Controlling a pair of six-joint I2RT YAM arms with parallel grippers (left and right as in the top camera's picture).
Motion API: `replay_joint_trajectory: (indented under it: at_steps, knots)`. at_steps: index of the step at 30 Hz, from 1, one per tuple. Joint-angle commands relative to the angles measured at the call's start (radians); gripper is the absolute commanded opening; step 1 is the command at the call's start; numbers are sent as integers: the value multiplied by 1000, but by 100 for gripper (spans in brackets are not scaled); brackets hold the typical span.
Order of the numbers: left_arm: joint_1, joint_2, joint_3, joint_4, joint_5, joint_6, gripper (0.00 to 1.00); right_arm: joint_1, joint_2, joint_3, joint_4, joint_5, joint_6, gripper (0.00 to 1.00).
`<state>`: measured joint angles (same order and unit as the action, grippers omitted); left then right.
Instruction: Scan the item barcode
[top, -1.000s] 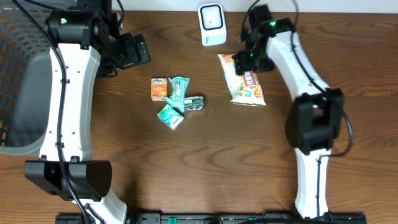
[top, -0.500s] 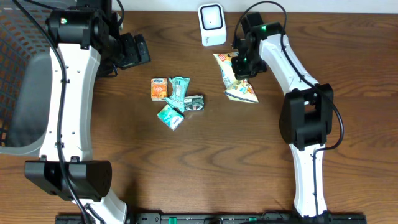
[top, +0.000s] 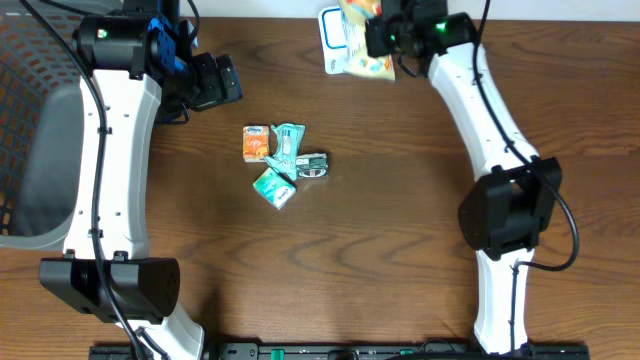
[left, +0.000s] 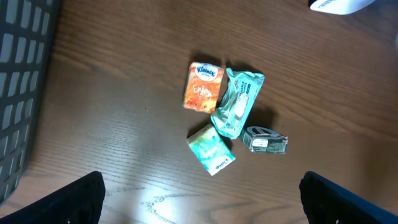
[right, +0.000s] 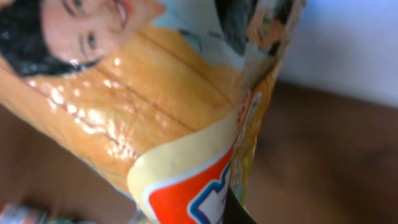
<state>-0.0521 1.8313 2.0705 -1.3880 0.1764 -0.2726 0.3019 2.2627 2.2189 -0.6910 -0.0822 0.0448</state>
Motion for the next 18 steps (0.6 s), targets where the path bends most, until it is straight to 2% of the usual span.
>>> replay_joint_trajectory:
  at_steps: [1, 7, 14, 18]
  knots:
    - [6, 5, 3, -3, -13, 6, 98, 66, 55, 9, 136, 216, -28, 1]
    - [6, 5, 3, -3, -13, 6, 98, 126, 128, 9, 319, 278, -110, 1]
    - [6, 5, 3, -3, -13, 6, 98, 126, 131, 11, 353, 365, -110, 1]
    - [6, 5, 3, -3, -13, 6, 98, 94, 103, 11, 317, 447, -109, 1]
